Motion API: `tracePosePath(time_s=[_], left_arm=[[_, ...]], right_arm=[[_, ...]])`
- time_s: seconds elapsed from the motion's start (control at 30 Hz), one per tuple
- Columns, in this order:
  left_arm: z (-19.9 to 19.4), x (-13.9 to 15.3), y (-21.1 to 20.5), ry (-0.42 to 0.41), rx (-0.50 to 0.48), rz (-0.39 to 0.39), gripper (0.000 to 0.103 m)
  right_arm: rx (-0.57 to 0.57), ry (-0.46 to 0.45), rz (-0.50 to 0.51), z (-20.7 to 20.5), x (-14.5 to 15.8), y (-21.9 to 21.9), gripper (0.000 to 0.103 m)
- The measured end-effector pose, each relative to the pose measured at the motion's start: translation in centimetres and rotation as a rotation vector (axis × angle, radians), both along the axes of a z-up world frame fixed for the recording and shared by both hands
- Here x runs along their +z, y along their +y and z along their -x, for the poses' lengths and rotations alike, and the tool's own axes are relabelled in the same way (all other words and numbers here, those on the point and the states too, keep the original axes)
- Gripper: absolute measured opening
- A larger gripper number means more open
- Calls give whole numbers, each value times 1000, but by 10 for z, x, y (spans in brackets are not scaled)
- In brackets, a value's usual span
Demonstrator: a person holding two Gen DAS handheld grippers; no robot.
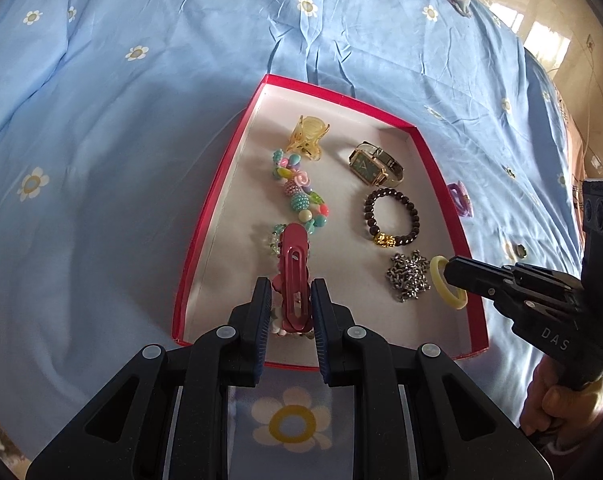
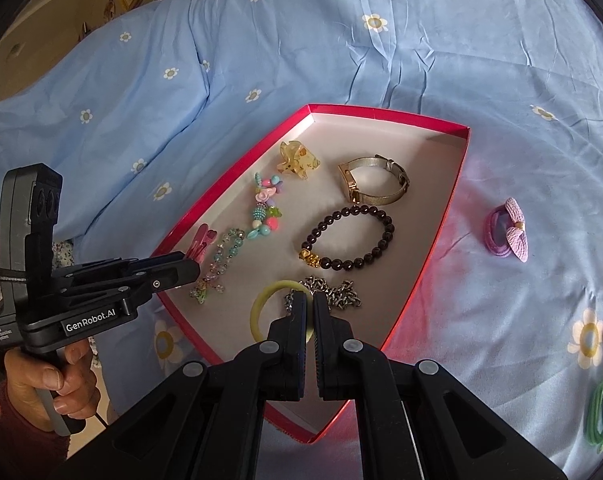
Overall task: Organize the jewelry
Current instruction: 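Carry the pink clip and yellow hair tie with both grippers into the red box, then open both grippers to release the pink clip and yellow hair tie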
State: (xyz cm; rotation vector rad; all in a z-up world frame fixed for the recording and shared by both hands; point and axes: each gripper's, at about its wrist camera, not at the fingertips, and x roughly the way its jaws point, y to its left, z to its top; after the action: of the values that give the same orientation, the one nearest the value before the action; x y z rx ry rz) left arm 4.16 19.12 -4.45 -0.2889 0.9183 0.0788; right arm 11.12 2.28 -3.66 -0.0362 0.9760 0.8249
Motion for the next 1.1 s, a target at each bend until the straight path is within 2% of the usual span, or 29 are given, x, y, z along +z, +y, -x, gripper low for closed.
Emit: tracePosePath(time_s=[0.47,0.77,1.0,1.1], left_arm=[[-7,-8,-3,29,-7,-25,18],[-8,-9,-3,32,-4,-25,19],[-6,-6,-4,28,-6,-21,25],[-4,-5,-4,26,-1,-24,27]], right_arm=[[12,-17,70,-2,-16,9,4],[17,-6,57,-2,-17,10,8],[8,5,42,-2,-14,7,10],[5,5,32,-2,-11,4,14]])
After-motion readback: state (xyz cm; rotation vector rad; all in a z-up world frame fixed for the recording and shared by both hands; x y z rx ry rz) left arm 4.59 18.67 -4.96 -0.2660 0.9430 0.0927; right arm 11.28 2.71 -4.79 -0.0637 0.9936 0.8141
